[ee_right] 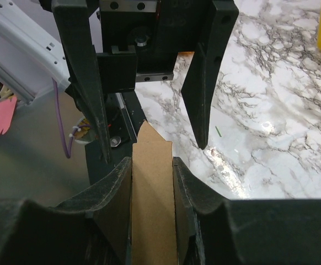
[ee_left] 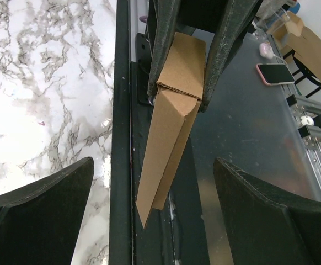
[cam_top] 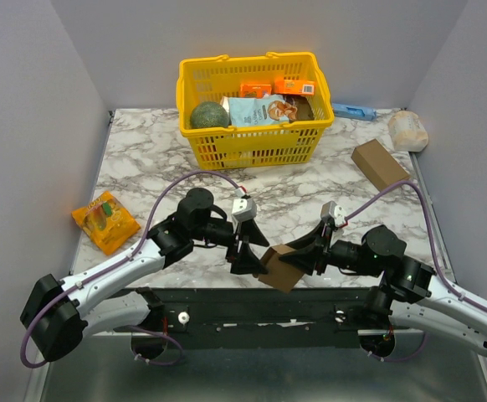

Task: Fold the paper box

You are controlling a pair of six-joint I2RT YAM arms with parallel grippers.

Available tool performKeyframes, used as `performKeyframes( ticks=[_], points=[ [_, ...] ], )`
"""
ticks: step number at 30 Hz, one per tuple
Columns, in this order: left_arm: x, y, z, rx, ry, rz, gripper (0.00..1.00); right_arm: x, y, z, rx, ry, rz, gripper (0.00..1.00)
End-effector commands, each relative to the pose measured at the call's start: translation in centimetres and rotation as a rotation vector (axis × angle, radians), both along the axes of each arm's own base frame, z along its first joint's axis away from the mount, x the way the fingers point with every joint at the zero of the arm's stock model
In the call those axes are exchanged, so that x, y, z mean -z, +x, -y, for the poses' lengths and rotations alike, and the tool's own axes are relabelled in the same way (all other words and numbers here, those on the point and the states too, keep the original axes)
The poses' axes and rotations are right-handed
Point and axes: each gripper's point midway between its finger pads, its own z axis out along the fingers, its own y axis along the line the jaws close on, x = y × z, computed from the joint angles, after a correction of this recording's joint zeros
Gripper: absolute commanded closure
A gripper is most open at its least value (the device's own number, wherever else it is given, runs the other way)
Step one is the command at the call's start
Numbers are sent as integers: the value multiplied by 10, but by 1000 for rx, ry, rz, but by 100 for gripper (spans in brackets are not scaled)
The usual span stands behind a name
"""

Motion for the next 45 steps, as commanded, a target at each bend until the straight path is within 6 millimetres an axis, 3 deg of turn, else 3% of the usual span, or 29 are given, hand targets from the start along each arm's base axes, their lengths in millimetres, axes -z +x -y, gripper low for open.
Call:
performKeyframes(
  ticks=[1, 8, 11, 15, 21, 23, 25, 26, 27, 29, 30, 34, 39, 41, 45],
  points=[
    [-15, -5, 10, 38, -45, 26, 2, -10, -3, -2, -23, 34, 16, 65],
    [-15, -15, 19, 75, -51, 13, 12, -7, -2, -3, -20, 26, 12, 65],
    [-14, -17, 22, 74, -47, 16, 22, -7, -1, -3, -16, 27, 12, 65],
    [-14, -14, 22, 53, -48, 31, 45, -6, -1, -3, -14, 26, 11, 65],
    [-16, -8, 21, 14, -53, 70, 63, -4, 0, -2, -3, 23, 5, 62],
    [-12, -7, 19, 4, -32, 73, 65, -4, 4, -1, 20, 26, 0, 56],
    [-6, -5, 17, -1, 2, 96, 67, -3, 7, 1, 45, 25, -9, 44],
    [-3, -1, 16, -20, 23, 110, 67, -3, 13, 4, 85, 24, -19, 37],
    [2, 5, 14, -31, 40, 168, 67, -2, 16, 7, 114, 22, -34, 24],
    [14, 10, 6, -57, 130, 193, 67, 5, 27, 16, 208, -3, -90, 13],
    [20, 21, 2, -107, 174, 229, 68, -1, 27, 17, 216, 2, -103, 6],
    [33, 43, -9, -199, 282, 295, 69, 1, 38, 27, 327, -9, -185, 2],
    [51, 70, -19, -254, 441, 381, 70, 10, 50, 30, 385, -56, -162, 3],
    [58, 73, -21, -240, 506, 380, 70, 24, 58, 30, 414, -123, -146, 6],
    [93, 87, -25, -212, 697, 398, 70, 55, 72, 29, 480, -222, -155, 16]
  ],
)
